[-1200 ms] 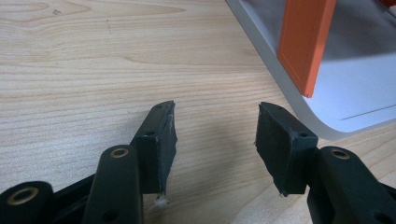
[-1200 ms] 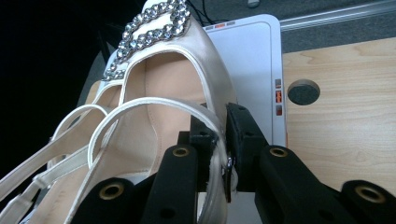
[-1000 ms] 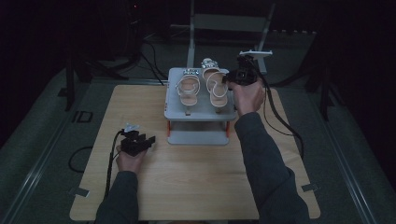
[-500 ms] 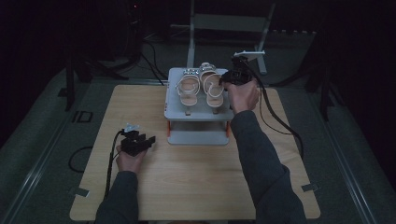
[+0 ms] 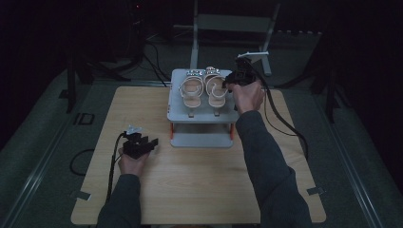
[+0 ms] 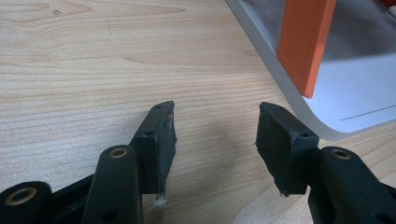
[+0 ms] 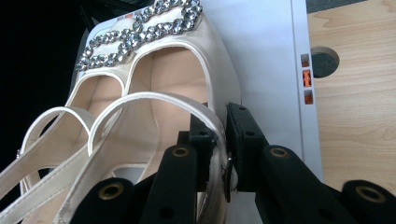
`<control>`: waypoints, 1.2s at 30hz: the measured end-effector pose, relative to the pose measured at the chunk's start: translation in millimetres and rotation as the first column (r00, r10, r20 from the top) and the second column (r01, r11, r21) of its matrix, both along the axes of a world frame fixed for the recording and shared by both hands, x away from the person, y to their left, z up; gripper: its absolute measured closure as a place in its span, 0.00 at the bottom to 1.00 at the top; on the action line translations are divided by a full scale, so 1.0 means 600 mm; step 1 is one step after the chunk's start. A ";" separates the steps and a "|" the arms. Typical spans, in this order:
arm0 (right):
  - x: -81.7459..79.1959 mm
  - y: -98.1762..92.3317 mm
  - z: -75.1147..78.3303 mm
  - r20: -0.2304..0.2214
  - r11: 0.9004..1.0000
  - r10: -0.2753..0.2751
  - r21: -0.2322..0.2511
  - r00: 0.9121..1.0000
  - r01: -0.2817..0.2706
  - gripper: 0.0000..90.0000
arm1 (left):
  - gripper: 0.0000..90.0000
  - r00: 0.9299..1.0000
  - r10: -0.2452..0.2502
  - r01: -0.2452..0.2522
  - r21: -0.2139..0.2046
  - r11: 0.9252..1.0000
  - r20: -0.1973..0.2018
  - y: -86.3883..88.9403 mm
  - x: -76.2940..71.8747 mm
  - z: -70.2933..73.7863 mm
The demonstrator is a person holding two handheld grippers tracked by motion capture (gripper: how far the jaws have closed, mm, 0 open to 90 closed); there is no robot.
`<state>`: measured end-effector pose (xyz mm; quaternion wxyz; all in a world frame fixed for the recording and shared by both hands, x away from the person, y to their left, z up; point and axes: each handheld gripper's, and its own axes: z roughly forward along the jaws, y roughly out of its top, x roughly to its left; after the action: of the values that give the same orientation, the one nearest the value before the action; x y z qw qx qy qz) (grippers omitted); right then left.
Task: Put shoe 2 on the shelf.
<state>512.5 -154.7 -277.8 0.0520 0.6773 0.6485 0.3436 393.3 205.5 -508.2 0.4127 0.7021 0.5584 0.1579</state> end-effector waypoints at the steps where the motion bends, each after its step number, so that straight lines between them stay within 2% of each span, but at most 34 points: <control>1: 0.000 0.000 0.000 0.000 1.000 0.000 0.000 1.000 0.000 0.91 | 0.52 1.000 0.000 0.000 0.000 1.000 0.000 0.000 0.000 0.000; 17: 0.002 0.000 -0.005 -0.036 0.999 0.033 -0.010 0.999 -0.033 0.91 | 0.52 1.000 0.001 -0.001 0.000 1.000 0.000 0.000 0.000 0.000; 36: 0.011 -0.013 -0.013 -0.055 0.997 0.081 0.020 0.995 -0.080 0.90 | 0.52 1.000 0.001 -0.001 0.000 1.000 0.000 0.000 0.000 0.000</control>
<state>518.9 -162.8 -285.5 0.0138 0.6604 0.6733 0.3322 393.5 205.3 -508.2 0.4123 0.7019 0.5589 0.1581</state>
